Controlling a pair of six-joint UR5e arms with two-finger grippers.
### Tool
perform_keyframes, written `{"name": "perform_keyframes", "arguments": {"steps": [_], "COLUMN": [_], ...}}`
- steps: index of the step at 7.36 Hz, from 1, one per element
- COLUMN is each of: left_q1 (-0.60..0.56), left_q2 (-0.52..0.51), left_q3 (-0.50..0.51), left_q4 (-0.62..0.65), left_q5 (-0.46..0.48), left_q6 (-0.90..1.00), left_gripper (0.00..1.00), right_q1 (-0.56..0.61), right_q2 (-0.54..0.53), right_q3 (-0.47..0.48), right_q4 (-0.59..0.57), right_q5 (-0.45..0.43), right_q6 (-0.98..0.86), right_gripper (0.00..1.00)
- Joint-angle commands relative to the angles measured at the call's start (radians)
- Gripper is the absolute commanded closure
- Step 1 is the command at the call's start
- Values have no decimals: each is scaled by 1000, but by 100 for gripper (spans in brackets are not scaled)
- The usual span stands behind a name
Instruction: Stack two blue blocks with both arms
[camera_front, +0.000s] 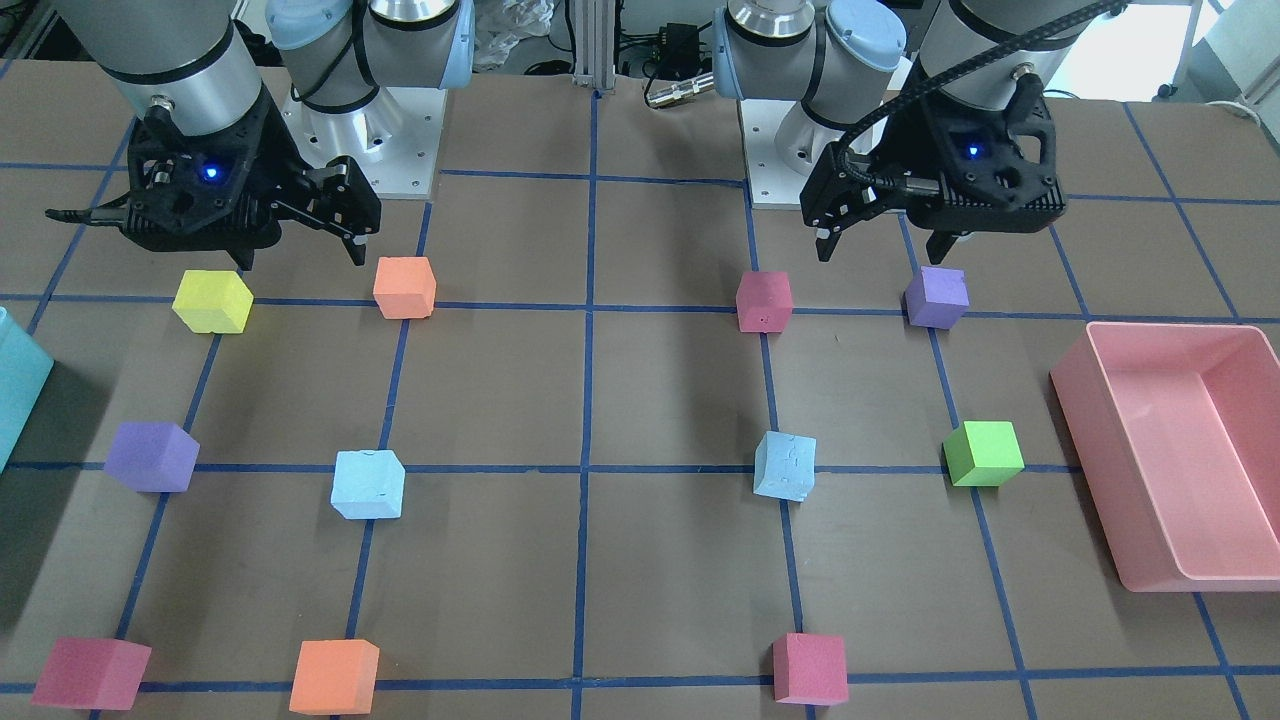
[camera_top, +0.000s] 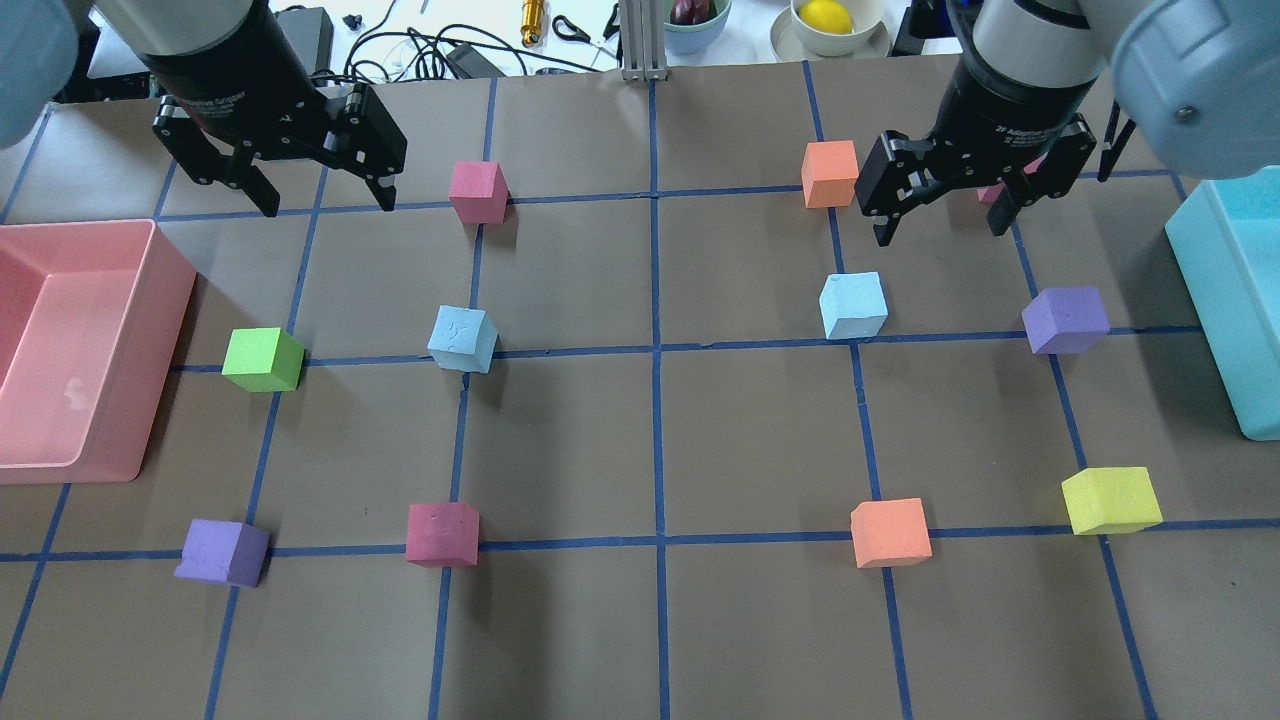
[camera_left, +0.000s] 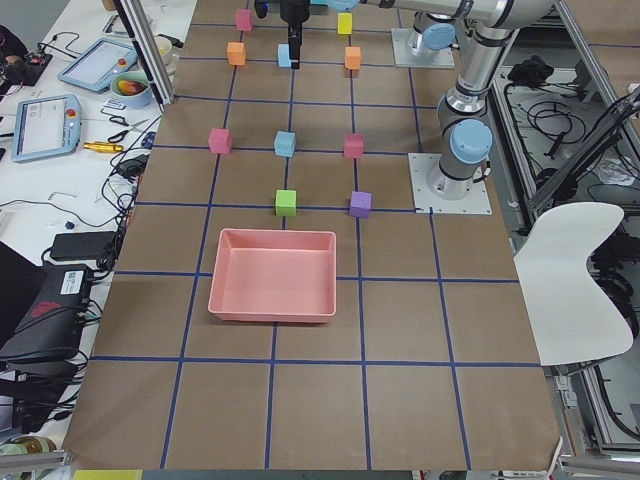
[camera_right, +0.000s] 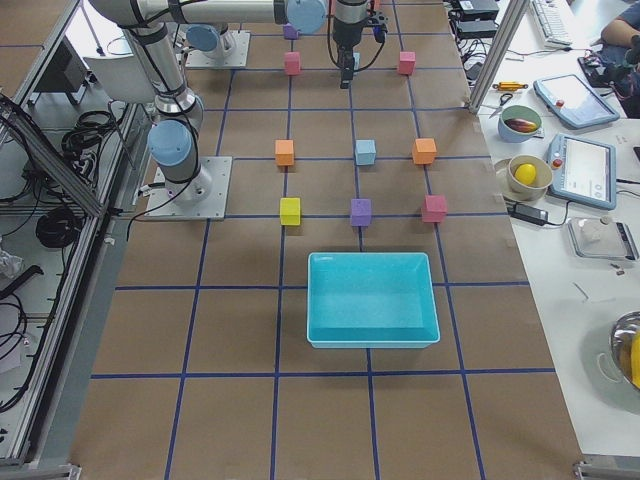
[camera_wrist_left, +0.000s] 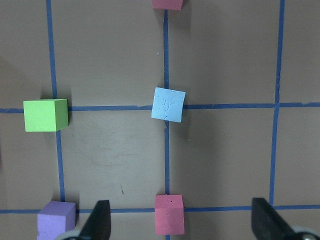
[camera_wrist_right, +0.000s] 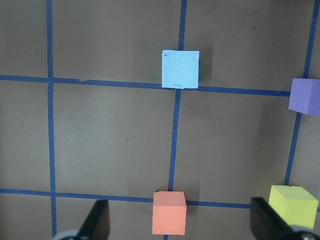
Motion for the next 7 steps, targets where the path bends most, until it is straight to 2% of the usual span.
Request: {"name": "perform_keyframes", "arguments": {"steps": [1, 2, 3, 6, 7], "left_q1": [7, 9, 9, 7, 7], "left_q2": [-41, -87, -124, -247, -267], "left_q3": [-66, -121, -185, -371, -403], "left_q4": [31, 97, 266, 590, 652], "left_q5": [3, -6, -8, -6, -5], "left_q6": [24, 30, 36, 47, 50], "left_gripper": [0, 0, 0, 0, 0], "right_q1": [-4, -6, -6, -4, -1], "right_q2": [3, 0, 0, 6, 12], "right_q3": [9, 6, 6, 23, 35], "right_q4": [-4, -3, 10, 13, -4], "right_q5": [1, -2, -14, -15, -5], "right_q6": [-3, -5, -2, 6, 1], "right_gripper": [0, 0, 0, 0, 0]}}
